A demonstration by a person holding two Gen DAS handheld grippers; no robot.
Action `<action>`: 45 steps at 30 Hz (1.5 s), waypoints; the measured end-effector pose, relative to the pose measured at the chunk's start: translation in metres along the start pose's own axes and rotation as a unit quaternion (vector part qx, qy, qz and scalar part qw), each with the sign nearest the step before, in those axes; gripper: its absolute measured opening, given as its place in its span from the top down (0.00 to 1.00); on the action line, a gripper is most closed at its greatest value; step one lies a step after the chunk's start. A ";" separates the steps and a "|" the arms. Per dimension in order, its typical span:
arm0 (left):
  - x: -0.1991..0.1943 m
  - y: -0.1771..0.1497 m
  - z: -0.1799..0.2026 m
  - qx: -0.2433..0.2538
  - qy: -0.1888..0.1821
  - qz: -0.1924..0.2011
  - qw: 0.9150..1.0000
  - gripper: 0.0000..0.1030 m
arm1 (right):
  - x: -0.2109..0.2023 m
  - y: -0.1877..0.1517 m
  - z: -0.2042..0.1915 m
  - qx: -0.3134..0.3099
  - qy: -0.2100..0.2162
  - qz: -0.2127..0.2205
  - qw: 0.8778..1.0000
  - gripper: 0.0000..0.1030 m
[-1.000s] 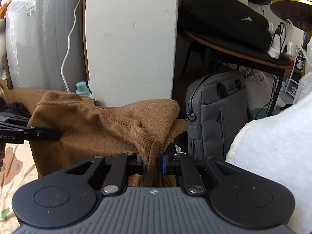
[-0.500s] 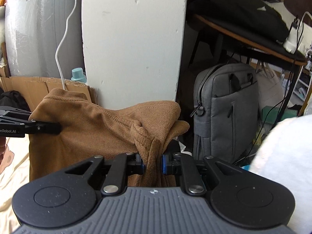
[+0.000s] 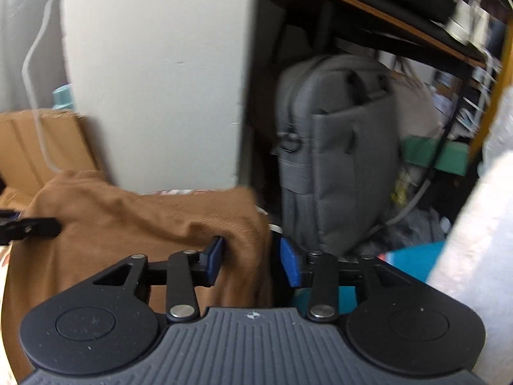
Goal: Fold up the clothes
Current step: 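Lower the folded shirt onto the dark clothes stack and open both tools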
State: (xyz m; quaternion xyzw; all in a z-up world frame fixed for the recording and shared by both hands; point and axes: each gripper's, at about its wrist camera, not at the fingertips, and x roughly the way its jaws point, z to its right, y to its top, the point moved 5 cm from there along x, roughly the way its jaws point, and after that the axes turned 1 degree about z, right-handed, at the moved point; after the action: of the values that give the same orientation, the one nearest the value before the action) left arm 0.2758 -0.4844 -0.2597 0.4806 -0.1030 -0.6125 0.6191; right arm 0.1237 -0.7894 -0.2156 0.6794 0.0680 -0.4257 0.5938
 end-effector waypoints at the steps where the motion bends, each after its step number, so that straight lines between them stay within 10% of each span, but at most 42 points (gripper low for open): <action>1: 0.000 0.001 -0.003 -0.009 -0.001 0.001 1.000 0.57 | -0.002 -0.001 0.000 0.001 0.003 0.001 1.000 0.49; 6: -0.001 0.003 -0.032 -0.155 -0.023 0.016 0.987 0.51 | -0.013 0.000 0.004 0.001 0.008 0.013 1.000 0.50; 10: 0.004 0.006 -0.038 -0.153 -0.020 0.021 0.988 0.68 | -0.006 0.004 0.010 0.030 0.025 -0.001 0.999 0.86; 17: 0.012 0.007 -0.037 -0.121 -0.024 0.020 0.992 0.89 | 0.011 0.005 0.002 -0.026 0.016 -0.022 0.999 0.95; 27: 0.030 0.020 -0.020 -0.078 -0.001 0.034 0.996 0.88 | 0.050 0.017 -0.004 -0.093 -0.046 -0.066 0.992 0.96; 33: 0.019 0.016 -0.015 -0.083 0.026 0.026 0.996 0.57 | 0.066 0.017 0.002 -0.105 -0.082 -0.092 0.987 0.96; 45: -0.056 -0.006 -0.014 -0.098 0.047 0.030 0.994 0.50 | 0.006 0.020 -0.021 -0.097 -0.041 -0.081 0.991 0.67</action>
State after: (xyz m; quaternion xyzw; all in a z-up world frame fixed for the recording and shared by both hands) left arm 0.2687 -0.4286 -0.2452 0.4428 -0.0280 -0.5778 0.6851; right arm 0.1496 -0.7798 -0.2058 0.5930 0.1397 -0.4910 0.6227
